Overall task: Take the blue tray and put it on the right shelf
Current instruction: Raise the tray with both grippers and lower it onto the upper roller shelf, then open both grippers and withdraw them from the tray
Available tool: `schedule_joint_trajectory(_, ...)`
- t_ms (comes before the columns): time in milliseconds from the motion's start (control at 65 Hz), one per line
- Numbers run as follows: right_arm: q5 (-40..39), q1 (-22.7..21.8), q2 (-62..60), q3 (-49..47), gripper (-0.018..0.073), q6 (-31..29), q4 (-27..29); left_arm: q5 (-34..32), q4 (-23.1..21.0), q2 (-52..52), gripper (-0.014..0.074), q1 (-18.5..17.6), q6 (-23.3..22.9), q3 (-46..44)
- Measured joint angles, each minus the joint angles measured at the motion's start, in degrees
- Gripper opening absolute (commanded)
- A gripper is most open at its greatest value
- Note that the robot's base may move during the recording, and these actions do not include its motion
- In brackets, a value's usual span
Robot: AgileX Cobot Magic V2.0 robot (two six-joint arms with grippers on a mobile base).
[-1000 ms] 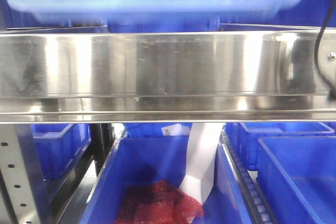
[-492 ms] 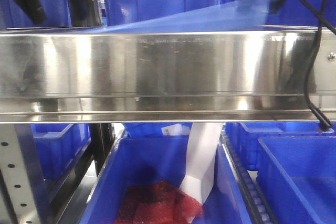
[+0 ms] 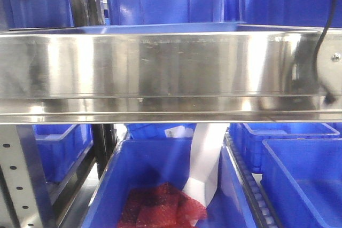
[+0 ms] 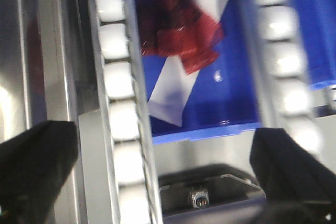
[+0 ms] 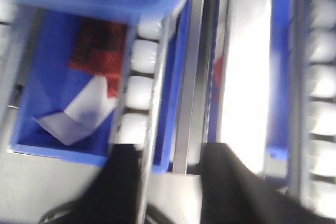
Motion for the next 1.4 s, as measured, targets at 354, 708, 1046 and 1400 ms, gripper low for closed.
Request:
schedule_joint_trajectory(354, -7.1, 3.2, -24.0, 18.0, 0.0057, -2.0, 0.0, -14.1, -0.4, -27.6, -0.0043, -1.9, 0.1, 29.2)
schedule_joint_trajectory(708, -26.3, 3.2, -54.2, 55.6, 0.0056, -2.7, -0.7, -30.0, -0.6, -59.6, -0.0048, -3.5, 0.3, 59.1)
schedule_joint_trajectory(1046, -44.1, 3.2, -80.5, 79.5, 0.0056, -2.8, -6.7, -38.7, -0.2, -83.8, -0.0048, -3.5, 0.3, 76.6)
schedule_joint_trajectory(1400, -52.4, 3.2, -84.2, 80.4, 0.0056, -2.8, -7.5, -40.4, -0.2, -86.7, -0.0048, -3.5, 0.3, 77.3)
